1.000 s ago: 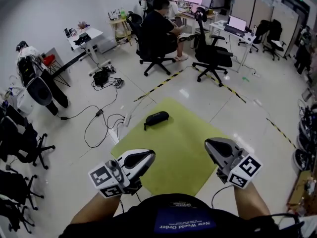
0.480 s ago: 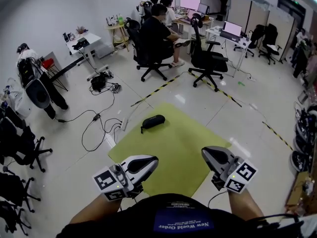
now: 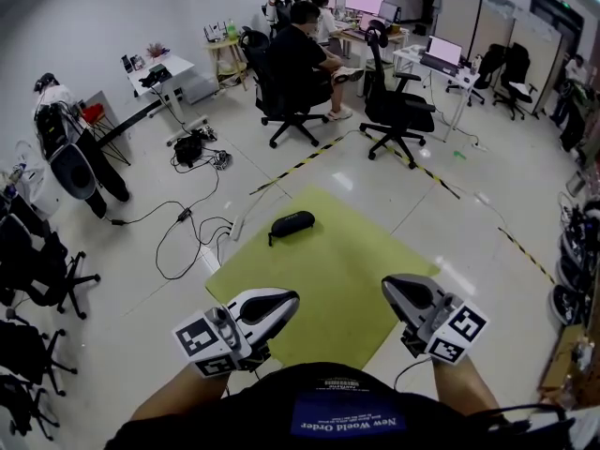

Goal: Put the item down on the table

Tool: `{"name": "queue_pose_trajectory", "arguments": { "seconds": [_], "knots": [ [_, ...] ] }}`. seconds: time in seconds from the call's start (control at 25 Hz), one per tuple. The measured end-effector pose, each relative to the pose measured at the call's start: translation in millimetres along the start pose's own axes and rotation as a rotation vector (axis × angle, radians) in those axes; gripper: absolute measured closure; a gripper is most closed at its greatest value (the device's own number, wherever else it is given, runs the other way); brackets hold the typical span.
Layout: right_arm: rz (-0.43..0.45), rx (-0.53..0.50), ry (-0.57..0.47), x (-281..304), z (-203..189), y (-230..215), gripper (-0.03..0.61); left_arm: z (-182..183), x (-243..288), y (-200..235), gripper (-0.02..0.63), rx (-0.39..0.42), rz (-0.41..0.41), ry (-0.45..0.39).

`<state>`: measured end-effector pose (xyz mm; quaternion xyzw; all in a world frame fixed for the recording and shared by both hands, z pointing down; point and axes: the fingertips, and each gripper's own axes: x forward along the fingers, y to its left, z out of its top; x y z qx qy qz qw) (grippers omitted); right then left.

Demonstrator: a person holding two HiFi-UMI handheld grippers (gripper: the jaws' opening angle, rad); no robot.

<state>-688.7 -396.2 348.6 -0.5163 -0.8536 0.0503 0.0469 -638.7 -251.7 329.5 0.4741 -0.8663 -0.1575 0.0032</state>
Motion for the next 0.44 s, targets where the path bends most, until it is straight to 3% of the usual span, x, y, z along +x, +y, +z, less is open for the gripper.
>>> {"name": "queue_pose_trajectory", "arguments": {
  "seconds": [0.44],
  "knots": [
    [0.006,-0.019,0.005,0.0,-1.9,1.6,0.592,3.0,1.0,-1.4,0.607,0.004,-0.013,-0.018]
  ]
}}
